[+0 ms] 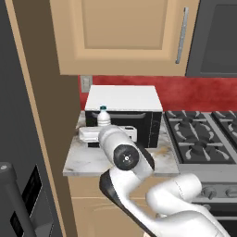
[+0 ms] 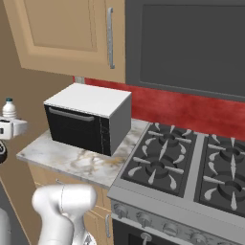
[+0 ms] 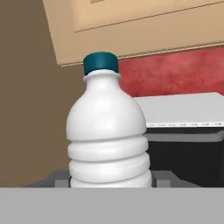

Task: Take the bottled waters from the counter and place them in the freezer to freeze. Close the freezer door after placing the bottles.

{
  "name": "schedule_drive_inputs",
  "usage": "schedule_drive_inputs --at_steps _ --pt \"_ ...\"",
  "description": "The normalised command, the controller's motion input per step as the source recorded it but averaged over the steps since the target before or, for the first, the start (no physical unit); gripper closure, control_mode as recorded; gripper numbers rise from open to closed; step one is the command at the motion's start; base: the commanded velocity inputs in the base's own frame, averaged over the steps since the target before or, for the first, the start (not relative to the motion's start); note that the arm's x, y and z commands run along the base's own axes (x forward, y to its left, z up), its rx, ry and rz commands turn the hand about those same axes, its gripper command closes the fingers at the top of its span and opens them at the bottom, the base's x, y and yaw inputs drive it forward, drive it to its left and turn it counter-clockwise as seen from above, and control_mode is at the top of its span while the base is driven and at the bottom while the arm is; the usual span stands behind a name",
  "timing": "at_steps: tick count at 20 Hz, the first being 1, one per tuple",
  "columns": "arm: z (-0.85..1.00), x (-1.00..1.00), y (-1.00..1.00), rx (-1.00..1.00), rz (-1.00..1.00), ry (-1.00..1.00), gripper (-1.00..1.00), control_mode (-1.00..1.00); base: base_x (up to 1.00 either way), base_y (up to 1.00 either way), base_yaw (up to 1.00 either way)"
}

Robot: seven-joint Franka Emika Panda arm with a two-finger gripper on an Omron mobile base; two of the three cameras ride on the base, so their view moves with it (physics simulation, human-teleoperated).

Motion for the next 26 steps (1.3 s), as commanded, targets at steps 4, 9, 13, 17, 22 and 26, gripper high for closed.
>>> schedule_drive_inputs --at_steps 4,9,13,17,22,26 --pt "-0.01 -0.69 -0.63 0.08 0.00 0.01 1.00 -1.00 0.00 0.00 0.00" --pt "0.00 -0.61 -0.61 0.06 0.09 -0.15 1.00 -1.00 0.00 0.00 0.00" --pt "0.01 -0.16 -0.54 0.00 0.23 -0.20 1.00 -1.00 0.00 0.00 0.00" --pt "0.00 0.00 -0.52 0.00 0.18 -0.12 1.00 -1.00 0.00 0.00 0.00" --pt "-0.07 0.00 -0.48 -0.01 0.18 -0.26 1.00 -1.00 0.00 0.00 0.00" --pt "-0.23 0.00 -0.41 0.00 0.16 -0.31 1.00 -1.00 0.00 0.00 0.00"
